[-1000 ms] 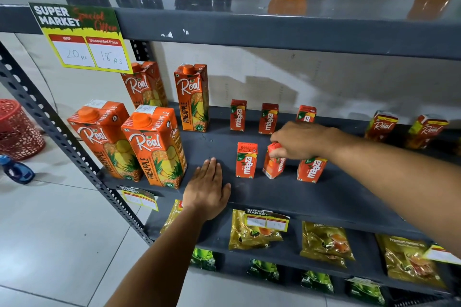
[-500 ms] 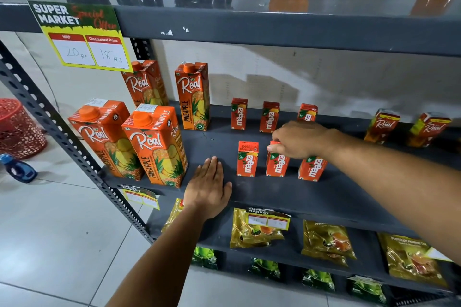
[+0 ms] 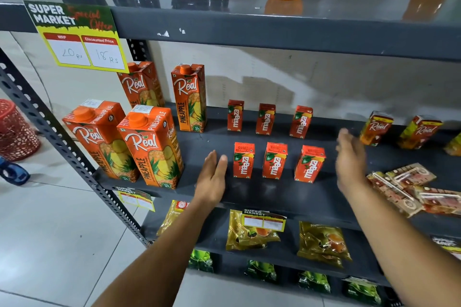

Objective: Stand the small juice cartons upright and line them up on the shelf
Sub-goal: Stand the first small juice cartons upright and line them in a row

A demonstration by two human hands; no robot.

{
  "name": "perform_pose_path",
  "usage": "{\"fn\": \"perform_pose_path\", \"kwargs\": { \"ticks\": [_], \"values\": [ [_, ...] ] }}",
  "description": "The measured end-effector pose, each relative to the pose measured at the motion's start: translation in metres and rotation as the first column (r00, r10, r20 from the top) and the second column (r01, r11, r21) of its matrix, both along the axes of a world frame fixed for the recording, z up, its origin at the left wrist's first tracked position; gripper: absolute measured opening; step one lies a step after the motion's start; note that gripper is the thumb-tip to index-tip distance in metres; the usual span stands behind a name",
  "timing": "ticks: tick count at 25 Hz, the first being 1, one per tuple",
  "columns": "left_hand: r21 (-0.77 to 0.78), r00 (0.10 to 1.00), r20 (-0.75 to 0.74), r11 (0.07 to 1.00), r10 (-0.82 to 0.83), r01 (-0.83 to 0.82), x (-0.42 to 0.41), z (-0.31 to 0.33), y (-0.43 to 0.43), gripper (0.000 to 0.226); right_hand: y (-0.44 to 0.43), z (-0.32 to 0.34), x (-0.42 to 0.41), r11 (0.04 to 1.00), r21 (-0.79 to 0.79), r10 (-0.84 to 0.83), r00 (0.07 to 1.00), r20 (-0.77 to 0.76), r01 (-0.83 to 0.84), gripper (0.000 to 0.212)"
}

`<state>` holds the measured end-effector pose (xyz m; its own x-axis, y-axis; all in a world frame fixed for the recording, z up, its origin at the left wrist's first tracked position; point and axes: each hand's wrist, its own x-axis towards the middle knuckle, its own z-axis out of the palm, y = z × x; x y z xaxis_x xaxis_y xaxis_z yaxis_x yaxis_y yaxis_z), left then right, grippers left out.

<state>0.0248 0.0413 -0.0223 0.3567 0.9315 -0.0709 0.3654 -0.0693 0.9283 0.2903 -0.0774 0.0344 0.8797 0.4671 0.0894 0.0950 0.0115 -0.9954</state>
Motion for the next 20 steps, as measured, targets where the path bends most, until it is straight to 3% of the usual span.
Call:
{"fn": "perform_pose_path", "kwargs": {
  "ticks": [2, 4, 11, 20],
  "values": [
    [-0.146, 0.977, 0.204, 0.989, 0.059, -0.029, 0.025, 0.013, -0.010, 0.067, 0.004, -0.016, -0.001, 0.991, 0.080, 0.125, 0.954, -0.272, -0.107, 0.029],
    [-0.202, 0.961, 0.261, 0.979, 0.087, -0.034, 0.046, 0.021, -0.014, 0.062, 0.011, -0.021, -0.006, 0.969, 0.157, 0.240, 0.889, -0.391, -0.192, 0.035],
    [-0.273, 0.925, 0.365, 0.962, 0.106, -0.002, 0.085, 0.022, -0.027, 0.033, 0.040, -0.031, -0.050, 0.975, 0.064, 0.224, 0.916, -0.333, -0.215, 0.024],
    [-0.278, 0.936, 0.345, 0.960, 0.068, 0.032, 0.083, 0.020, -0.022, 0.039, 0.038, -0.035, -0.050, 0.962, 0.086, 0.274, 0.895, -0.353, -0.261, 0.026]
  ]
}}
